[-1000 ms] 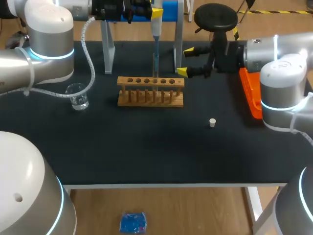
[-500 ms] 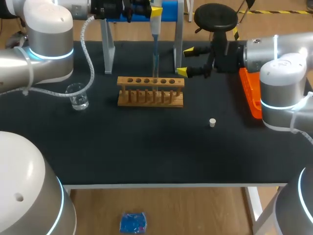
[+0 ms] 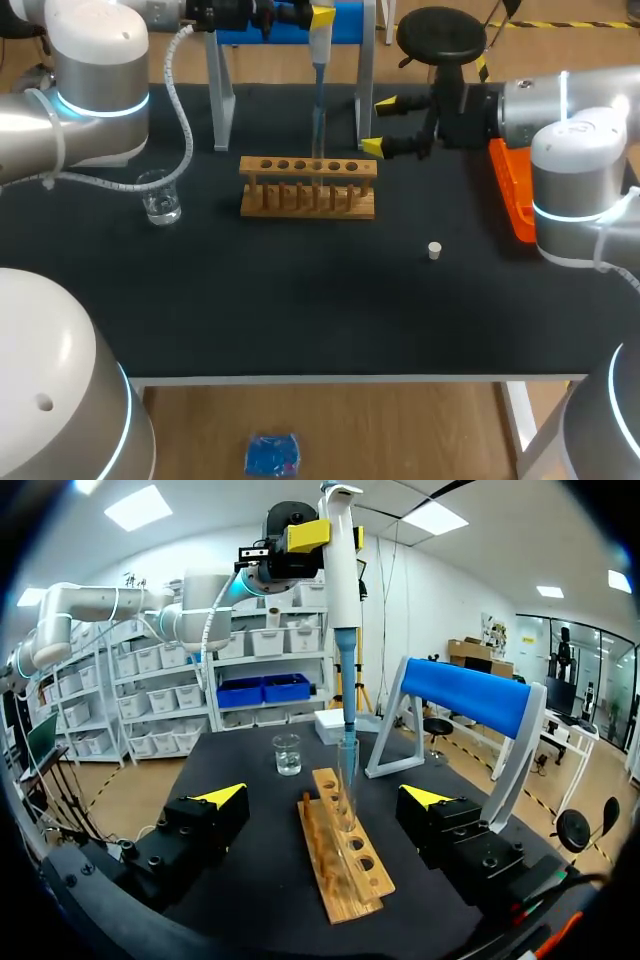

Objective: Invert the test tube, pick up the pipette, mount the tip to pipette, aspirate from beaker and dispense into the tube, eject the tip, return the pipette, and cap with the stopper.

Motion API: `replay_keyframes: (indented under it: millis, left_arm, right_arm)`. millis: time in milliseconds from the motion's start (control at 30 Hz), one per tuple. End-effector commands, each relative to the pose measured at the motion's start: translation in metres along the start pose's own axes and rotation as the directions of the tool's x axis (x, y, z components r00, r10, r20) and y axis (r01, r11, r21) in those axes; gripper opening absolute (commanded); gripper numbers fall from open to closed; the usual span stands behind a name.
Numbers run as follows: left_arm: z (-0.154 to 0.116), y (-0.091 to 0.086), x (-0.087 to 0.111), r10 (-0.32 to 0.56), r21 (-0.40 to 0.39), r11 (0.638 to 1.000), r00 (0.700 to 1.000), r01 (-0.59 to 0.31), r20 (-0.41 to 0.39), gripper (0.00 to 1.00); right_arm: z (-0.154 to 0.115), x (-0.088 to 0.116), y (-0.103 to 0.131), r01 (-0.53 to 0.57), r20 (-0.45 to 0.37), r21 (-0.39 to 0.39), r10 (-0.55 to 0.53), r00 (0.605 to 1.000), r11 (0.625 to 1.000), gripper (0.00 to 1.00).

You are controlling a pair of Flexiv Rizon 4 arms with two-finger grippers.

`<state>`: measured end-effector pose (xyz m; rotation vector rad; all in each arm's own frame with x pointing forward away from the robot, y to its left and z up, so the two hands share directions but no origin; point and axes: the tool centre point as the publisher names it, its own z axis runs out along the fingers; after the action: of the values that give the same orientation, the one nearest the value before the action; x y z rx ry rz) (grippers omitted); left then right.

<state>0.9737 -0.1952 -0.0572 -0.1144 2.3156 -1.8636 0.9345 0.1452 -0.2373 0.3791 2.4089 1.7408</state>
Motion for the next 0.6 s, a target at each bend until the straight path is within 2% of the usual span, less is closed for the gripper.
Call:
replay_keyframes:
  millis: [33,200,600]
  left_arm:
    - [0.0002,-0.0024,0.0005,0.000,-0.005,1.000,1.000,0.000,-0.001,0.00]
    - [-0.0003,-0.0040,0.0018,-0.010,0.009,1.000,1.000,0.010,-0.002,0.00]
    - [-0.0025,-0.0075,0.0032,-0.052,-0.016,0.999,0.999,0.052,-0.009,0.00]
  right_arm:
    - [0.0003,-0.0001,-0.0004,0.000,0.000,0.000,0.000,1.000,1.000,1.00]
    - [0.0003,-0.0001,-0.0004,0.000,0.000,0.000,0.000,1.000,1.000,1.00]
    - [0.0003,-0.0001,-0.0004,0.000,0.000,0.000,0.000,1.000,1.000,1.00]
